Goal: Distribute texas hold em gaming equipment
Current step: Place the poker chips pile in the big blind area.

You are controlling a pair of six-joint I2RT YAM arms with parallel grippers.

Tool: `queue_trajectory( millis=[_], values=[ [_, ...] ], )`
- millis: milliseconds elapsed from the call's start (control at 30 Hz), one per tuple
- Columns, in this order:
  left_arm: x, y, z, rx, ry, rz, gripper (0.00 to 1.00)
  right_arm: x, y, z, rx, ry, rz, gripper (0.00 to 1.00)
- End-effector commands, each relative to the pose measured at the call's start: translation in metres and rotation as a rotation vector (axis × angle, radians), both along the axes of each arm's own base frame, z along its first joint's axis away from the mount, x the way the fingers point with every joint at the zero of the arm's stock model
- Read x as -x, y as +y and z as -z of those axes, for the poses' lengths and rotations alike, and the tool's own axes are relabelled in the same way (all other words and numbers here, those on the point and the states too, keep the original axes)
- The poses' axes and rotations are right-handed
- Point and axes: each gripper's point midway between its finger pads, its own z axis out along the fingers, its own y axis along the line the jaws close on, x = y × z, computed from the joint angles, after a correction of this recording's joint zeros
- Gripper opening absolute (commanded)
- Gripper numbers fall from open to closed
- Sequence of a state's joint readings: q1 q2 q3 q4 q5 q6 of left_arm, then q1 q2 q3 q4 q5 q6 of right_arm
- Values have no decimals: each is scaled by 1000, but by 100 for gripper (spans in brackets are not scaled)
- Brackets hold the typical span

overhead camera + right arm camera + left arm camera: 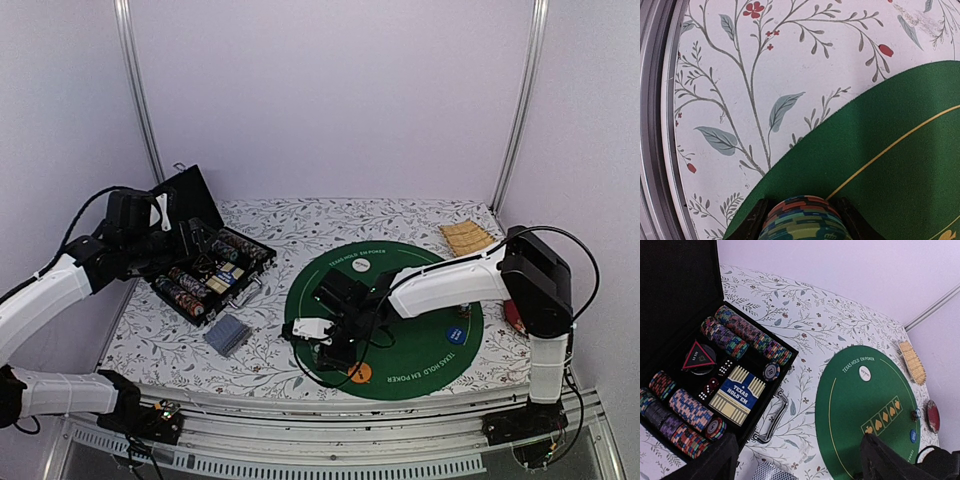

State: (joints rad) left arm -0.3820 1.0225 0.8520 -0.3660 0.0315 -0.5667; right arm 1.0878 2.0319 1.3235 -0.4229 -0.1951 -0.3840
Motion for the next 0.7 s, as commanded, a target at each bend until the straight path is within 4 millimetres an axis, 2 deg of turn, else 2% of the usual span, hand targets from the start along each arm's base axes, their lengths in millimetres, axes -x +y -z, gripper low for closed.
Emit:
queue_trajectory(
  millis=[0,333,433,467,533,567,600,667],
  values=[
    [-3,2,-10,-16,-22,2,87,-5,-13,33,76,28,30,45],
    [-2,9,-17,-44,-41,-20,87,-6,-18,40,90,30,40,49],
    [-2,10,-18,-47,-43,-21,87,-5,-20,40,96,33,39,54],
    [-2,10,-18,-49,-44,-21,87,-4,-20,40,98,35,36,57],
    [-2,10,-19,-51,-47,-20,87,-3,-21,37,94,35,34,70],
    [-3,10,-19,-53,-49,-20,87,-4,-21,34,86,29,37,80],
    [-3,10,-19,-56,-50,-20,87,-5,-20,30,78,24,41,97],
    [-3,11,-19,-61,-50,-21,87,-4,-16,20,51,28,41,99]
  ],
)
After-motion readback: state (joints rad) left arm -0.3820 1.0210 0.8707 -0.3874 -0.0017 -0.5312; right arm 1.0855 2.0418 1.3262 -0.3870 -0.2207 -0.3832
